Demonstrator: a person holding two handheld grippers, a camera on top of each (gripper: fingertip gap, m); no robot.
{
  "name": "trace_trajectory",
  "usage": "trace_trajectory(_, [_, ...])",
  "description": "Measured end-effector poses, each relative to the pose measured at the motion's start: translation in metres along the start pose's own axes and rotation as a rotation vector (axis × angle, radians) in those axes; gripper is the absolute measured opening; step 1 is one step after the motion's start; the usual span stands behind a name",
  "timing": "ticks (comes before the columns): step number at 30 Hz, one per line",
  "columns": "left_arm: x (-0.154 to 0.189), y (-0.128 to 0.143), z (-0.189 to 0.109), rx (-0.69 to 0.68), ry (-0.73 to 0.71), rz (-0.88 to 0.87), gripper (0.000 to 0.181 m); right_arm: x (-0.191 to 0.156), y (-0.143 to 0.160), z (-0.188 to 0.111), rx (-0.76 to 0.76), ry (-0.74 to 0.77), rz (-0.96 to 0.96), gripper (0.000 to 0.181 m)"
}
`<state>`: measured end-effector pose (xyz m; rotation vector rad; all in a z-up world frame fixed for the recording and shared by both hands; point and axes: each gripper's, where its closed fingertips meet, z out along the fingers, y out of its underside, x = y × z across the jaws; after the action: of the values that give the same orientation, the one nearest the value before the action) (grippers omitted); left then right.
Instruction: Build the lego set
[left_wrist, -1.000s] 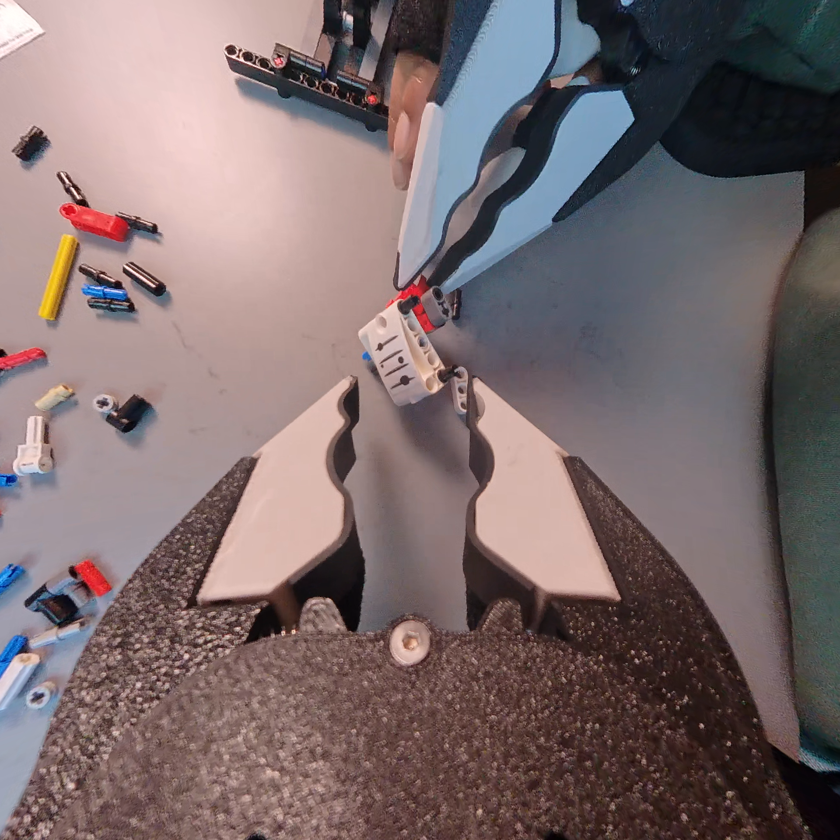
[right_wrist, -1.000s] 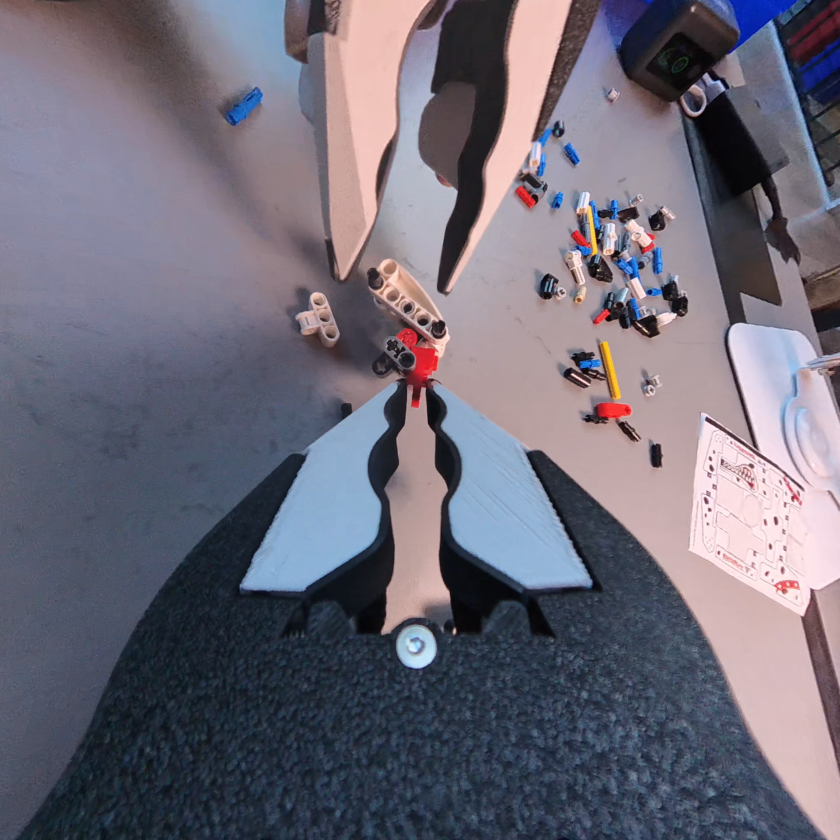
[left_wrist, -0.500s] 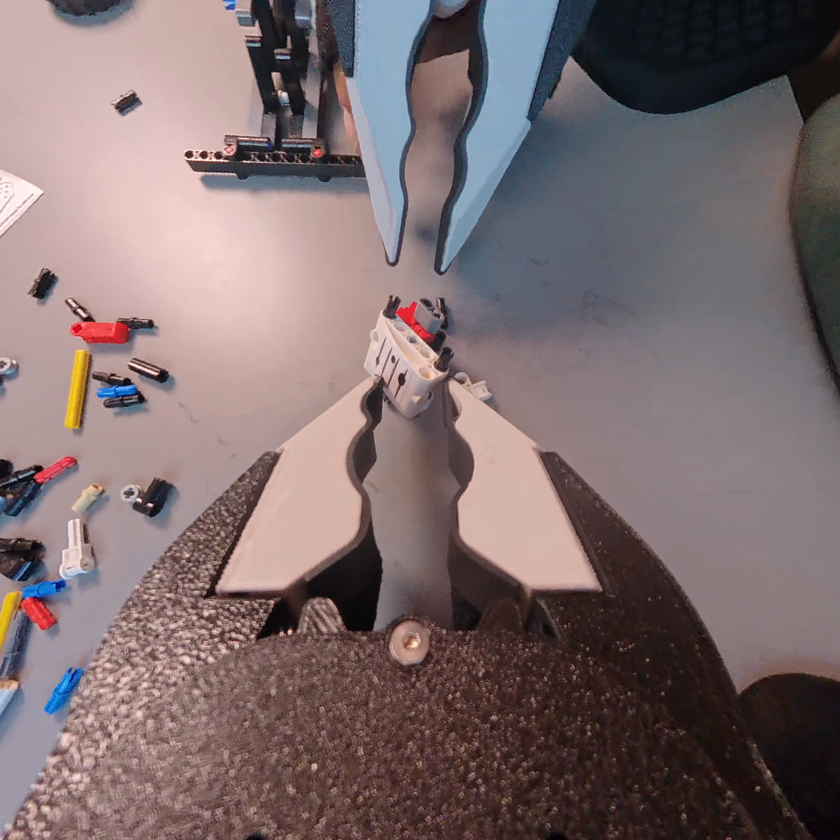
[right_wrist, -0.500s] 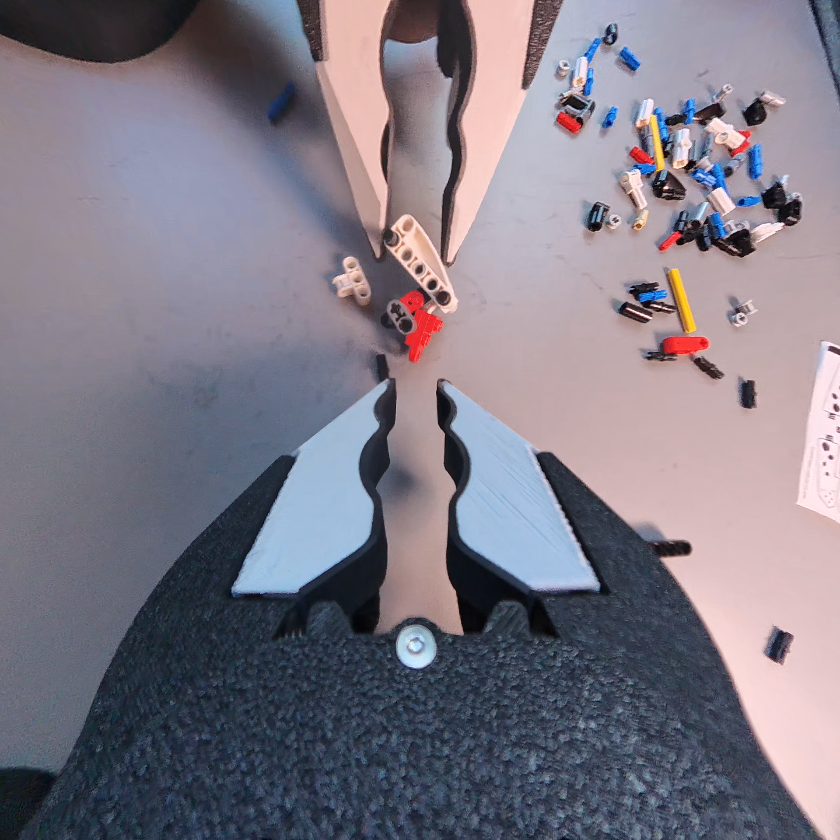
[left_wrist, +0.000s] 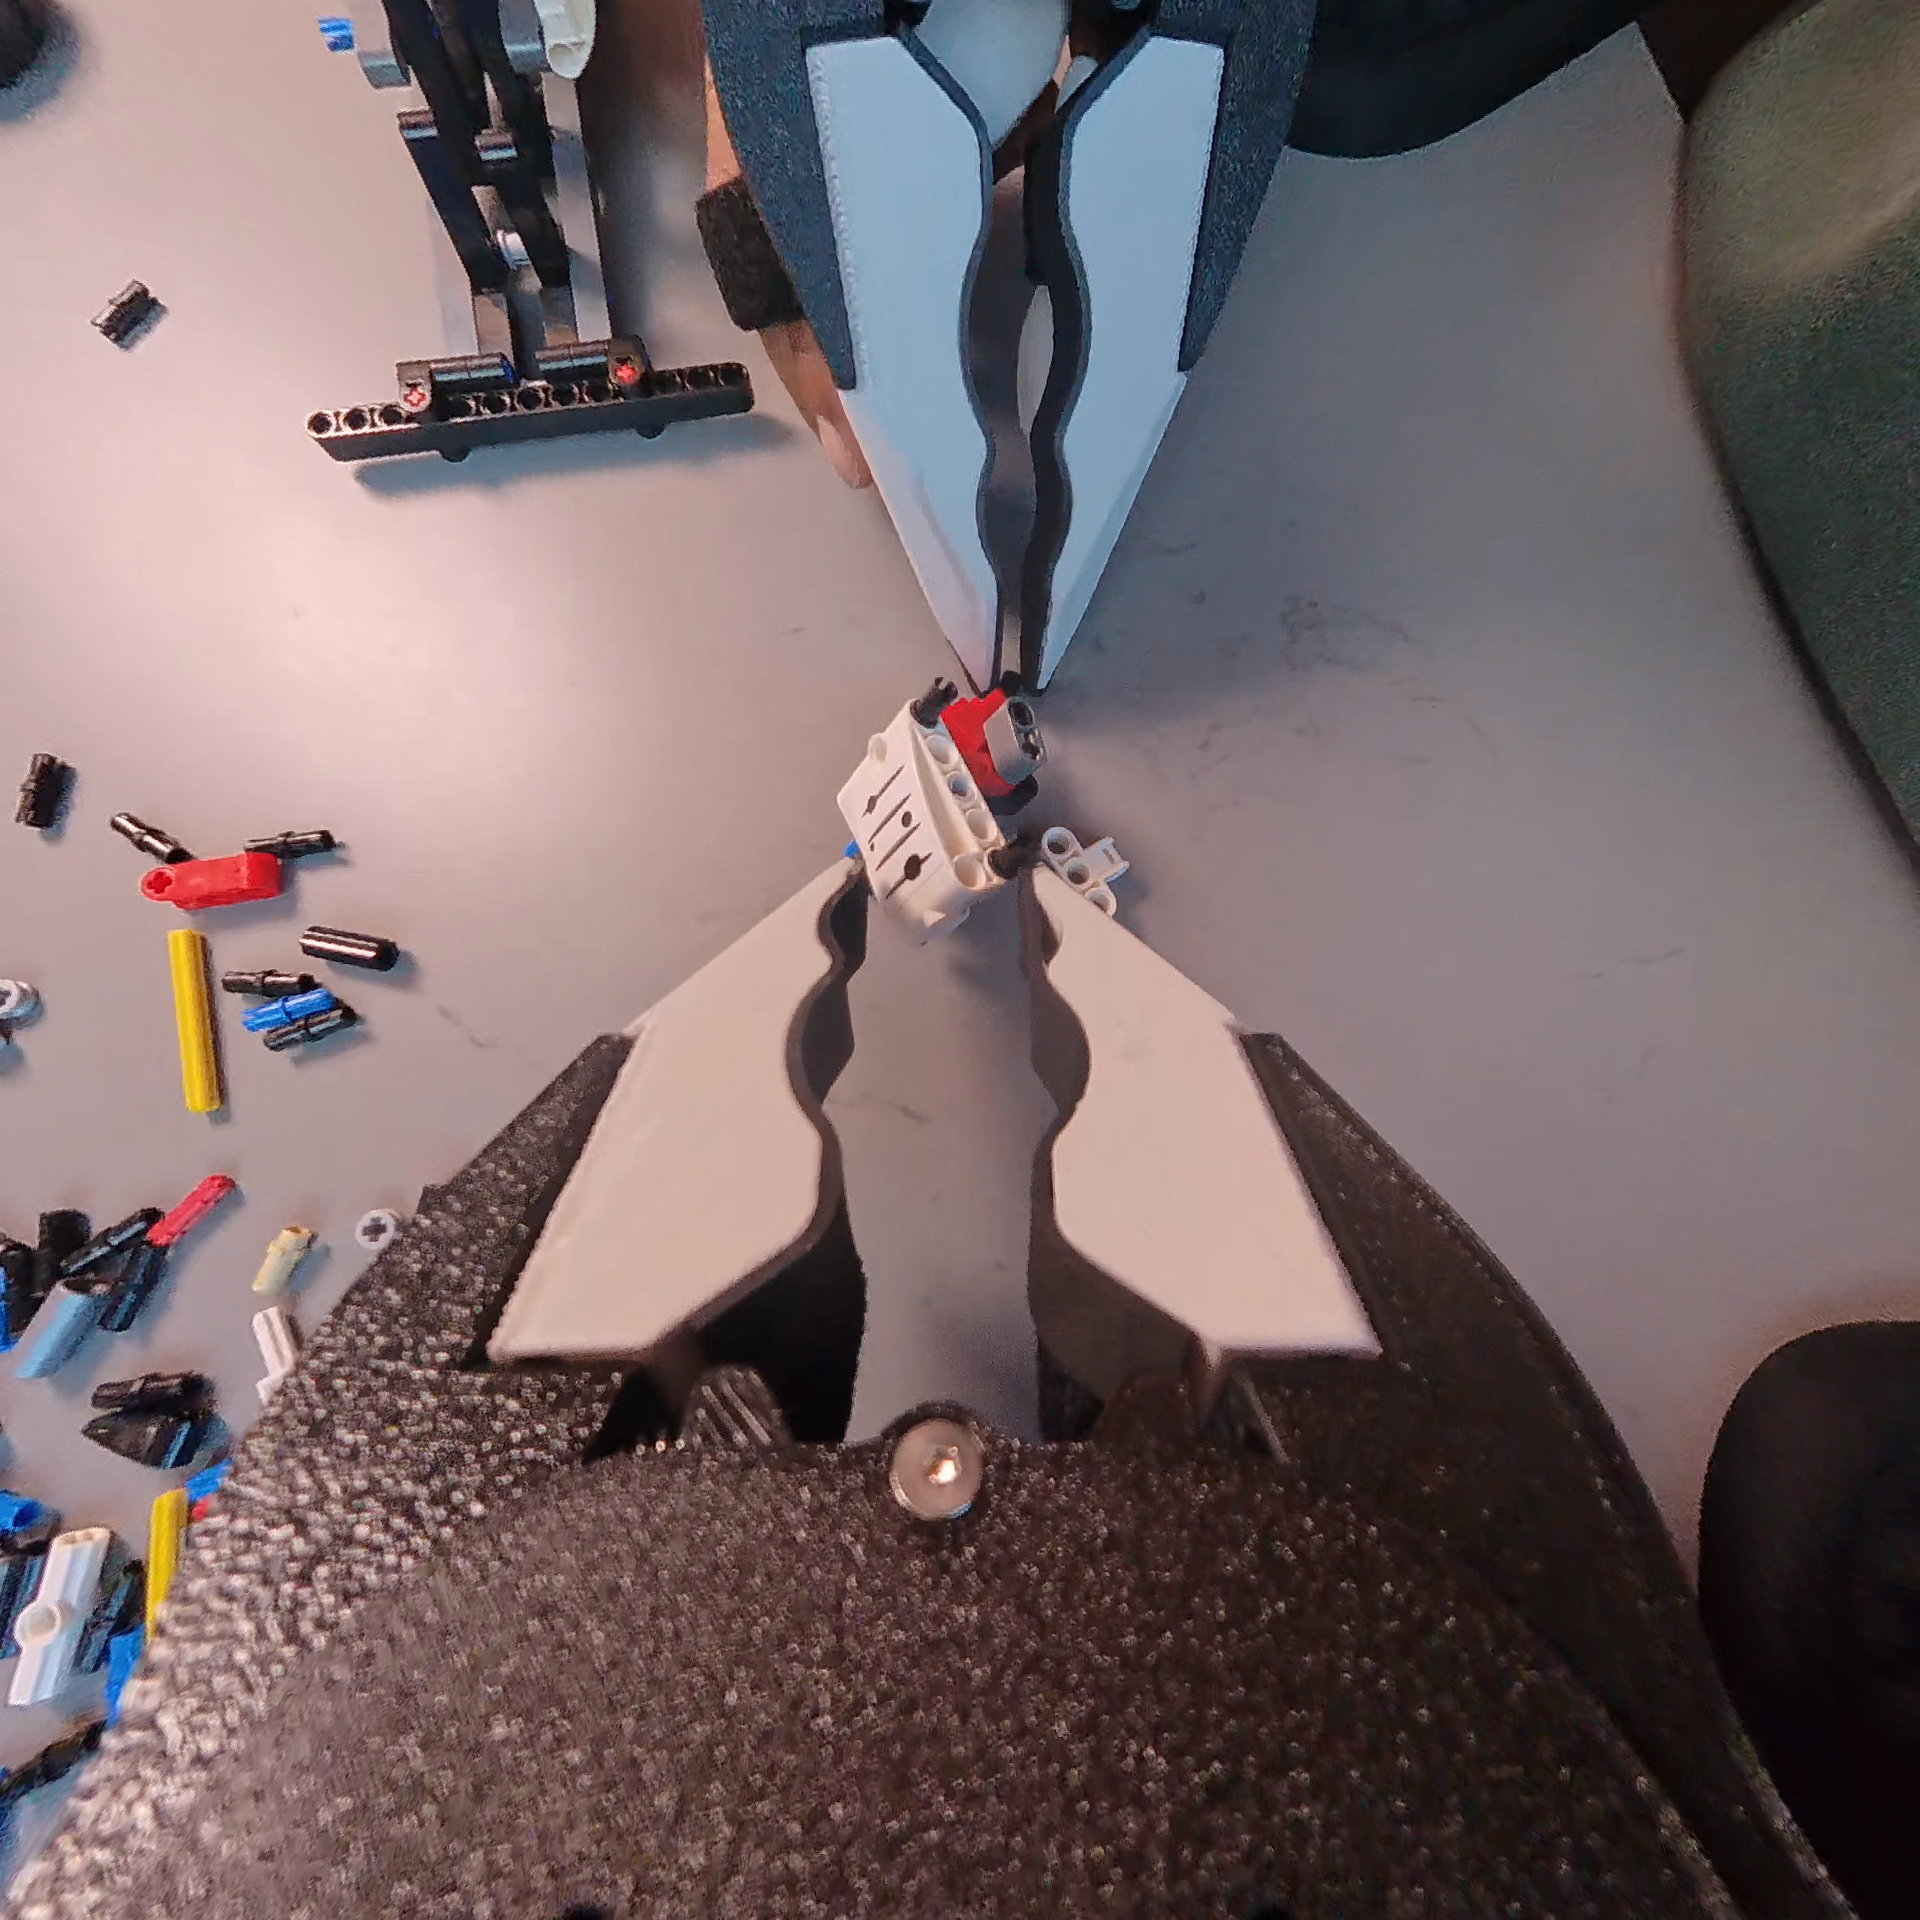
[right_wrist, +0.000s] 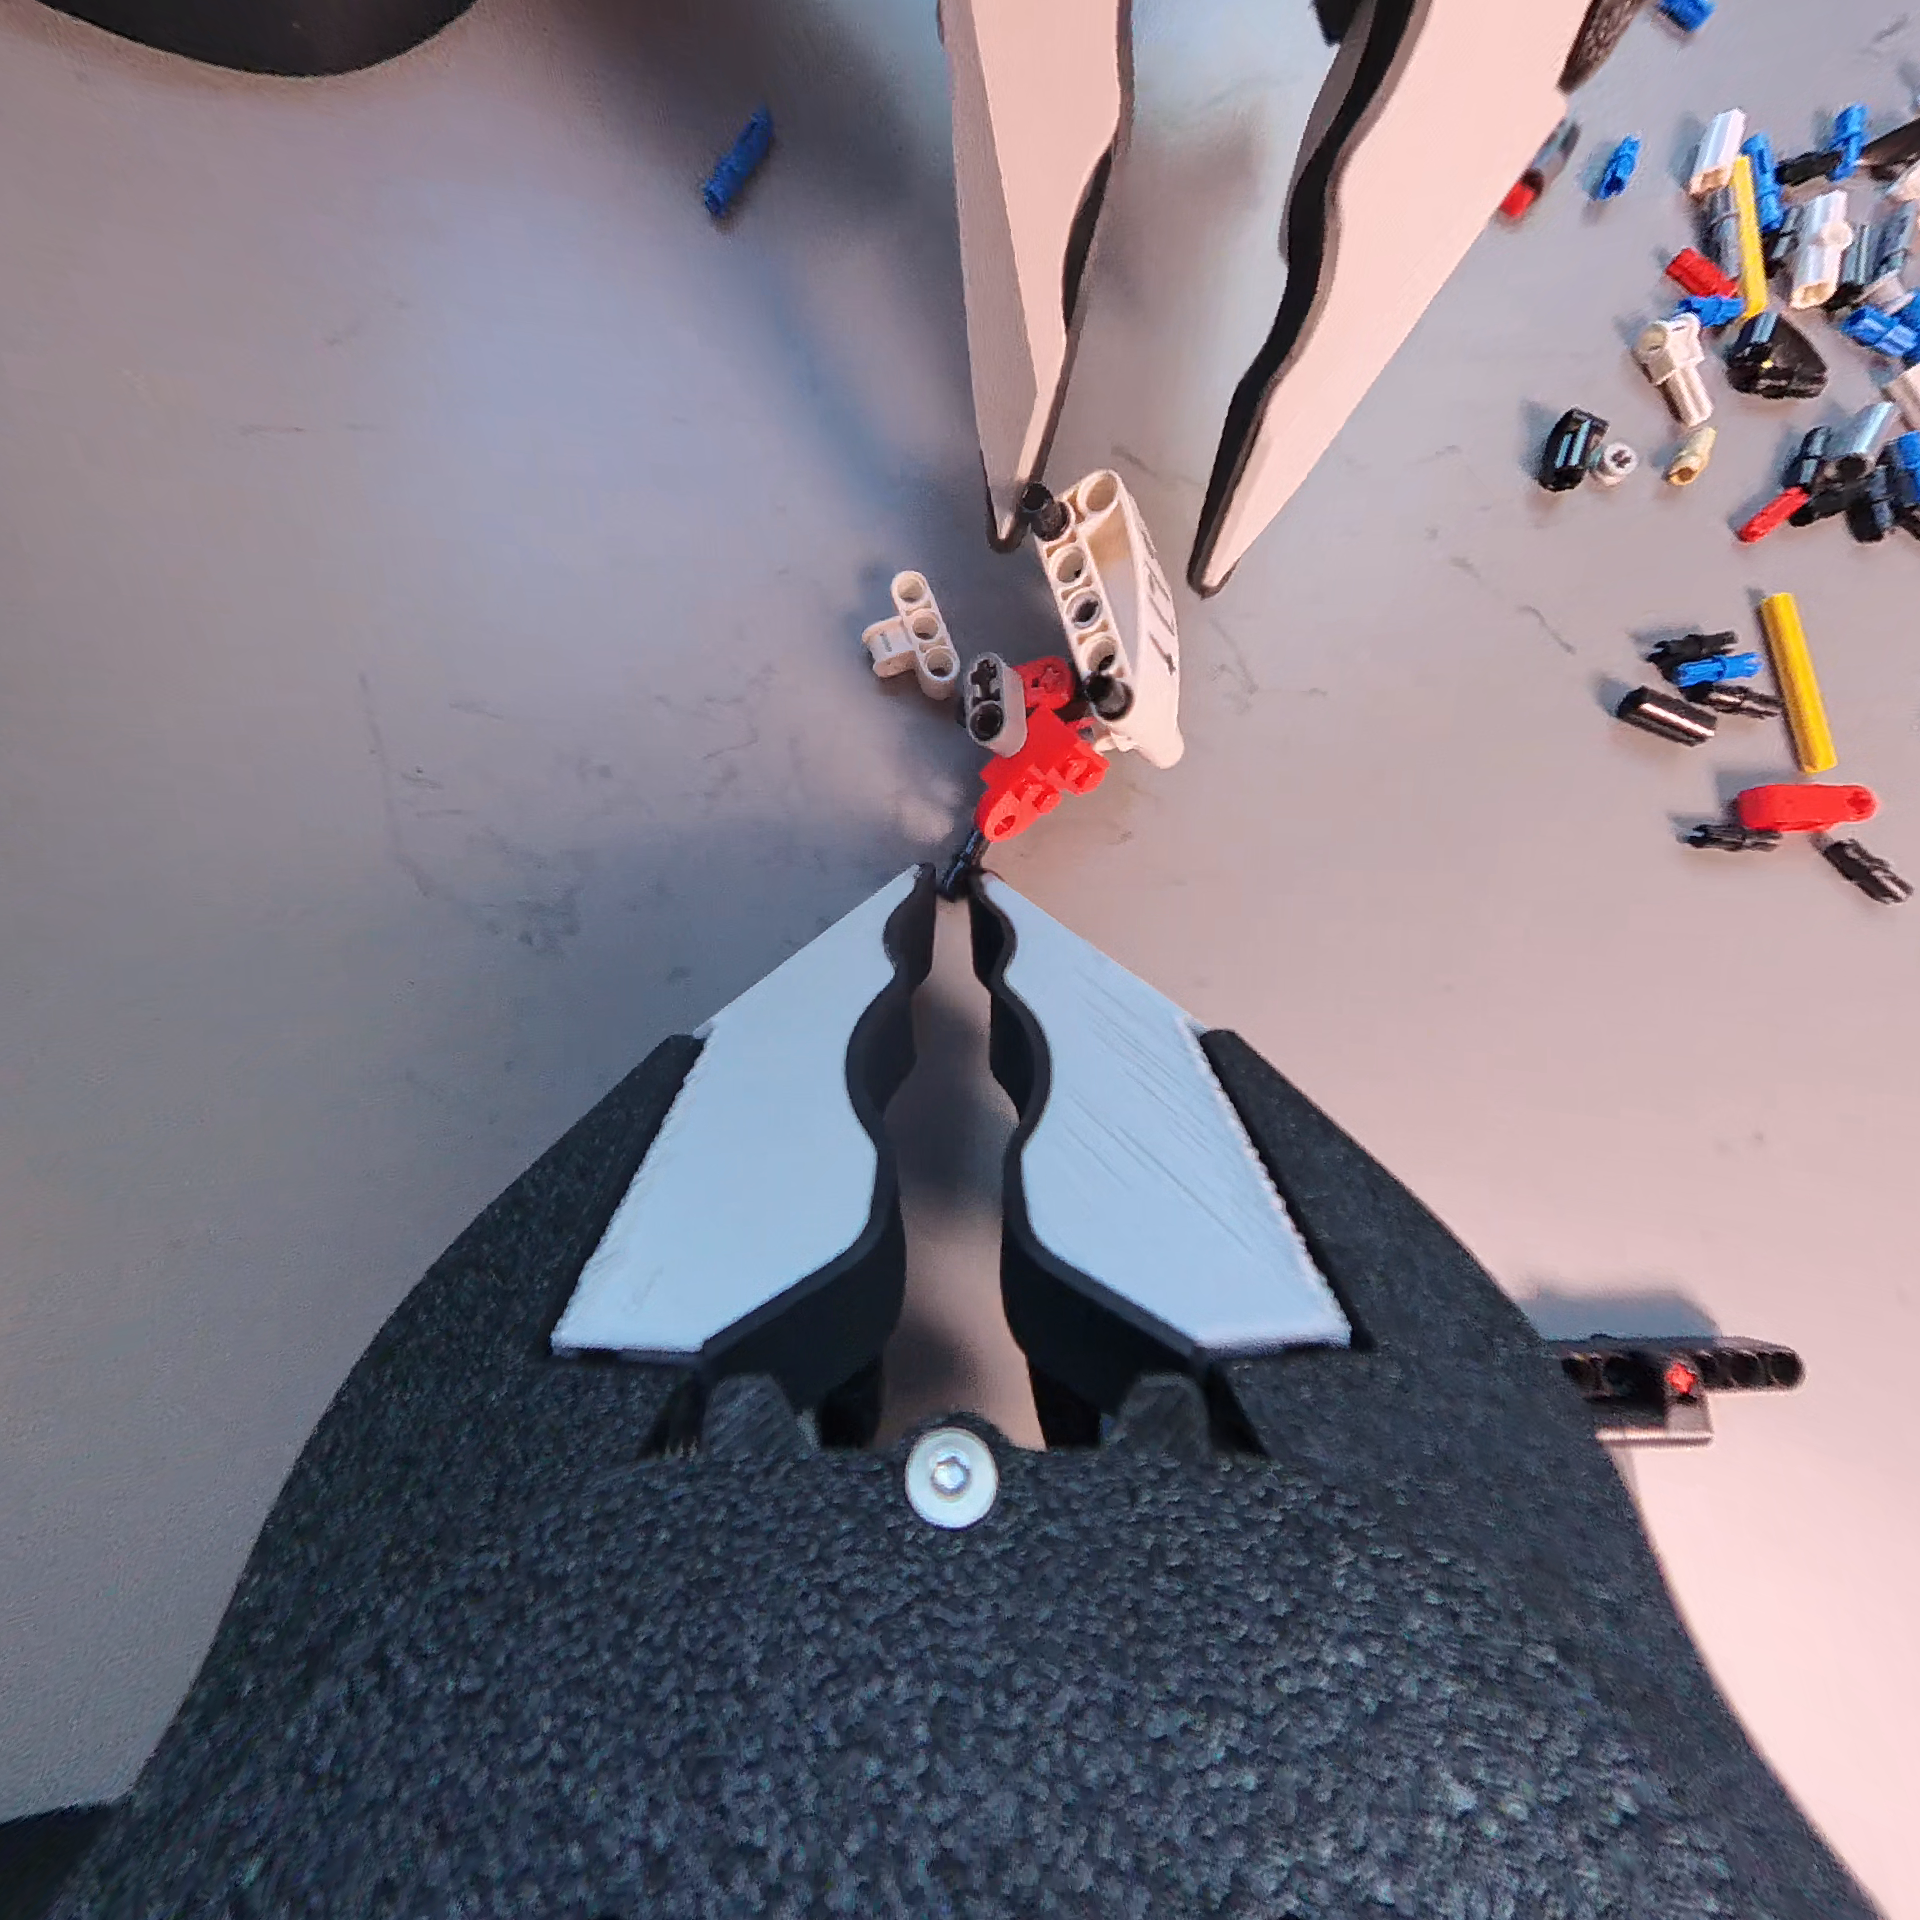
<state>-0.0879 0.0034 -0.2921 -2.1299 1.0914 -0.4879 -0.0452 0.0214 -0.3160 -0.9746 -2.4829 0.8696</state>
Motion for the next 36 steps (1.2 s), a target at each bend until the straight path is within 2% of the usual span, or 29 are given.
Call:
trace_trajectory(4, [0.000,0.004,-0.009,0.000,-0.059,-0.036,0.037,-0.002,0.000,-0.001,-0.001,-0.010,-0.010,0.004])
trace_trajectory(10, [0.015,0.011,-0.029,0.054,-0.183,-0.147,0.034,-0.013,-0.010,-0.010,0.053,-0.048,-0.028,0.004])
trace_trajectory(15, [0.034,0.019,-0.027,0.039,-0.262,-0.202,0.033,-0.017,-0.011,-0.008,0.039,-0.052,-0.049,0.004])
trace_trajectory(18, [0.026,0.019,-0.023,0.020,-0.333,-0.181,0.037,-0.020,-0.012,-0.008,0.034,-0.059,-0.058,0.004])
trace_trajectory(22, [0.011,-0.001,-0.012,0.080,-0.261,-0.206,0.035,-0.020,-0.011,-0.009,0.016,-0.038,-0.070,0.004])
trace_trajectory(26, [-0.002,-0.005,0.008,-0.016,-0.201,-0.176,0.026,-0.018,-0.006,-0.019,0.013,-0.001,-0.062,0.004])
trace_trajectory(30, [-0.015,-0.015,0.020,-0.037,-0.192,-0.159,0.026,-0.020,0.002,-0.027,0.035,0.016,-0.035,0.004])
trace_trajectory(33, [-0.022,-0.017,0.019,-0.032,-0.208,-0.170,0.030,-0.020,0.007,-0.030,0.049,0.020,-0.021,0.004])
trace_trajectory(36, [-0.021,-0.023,0.006,0.034,-0.234,-0.204,0.033,-0.020,0.008,-0.034,0.075,0.022,-0.014,0.004])
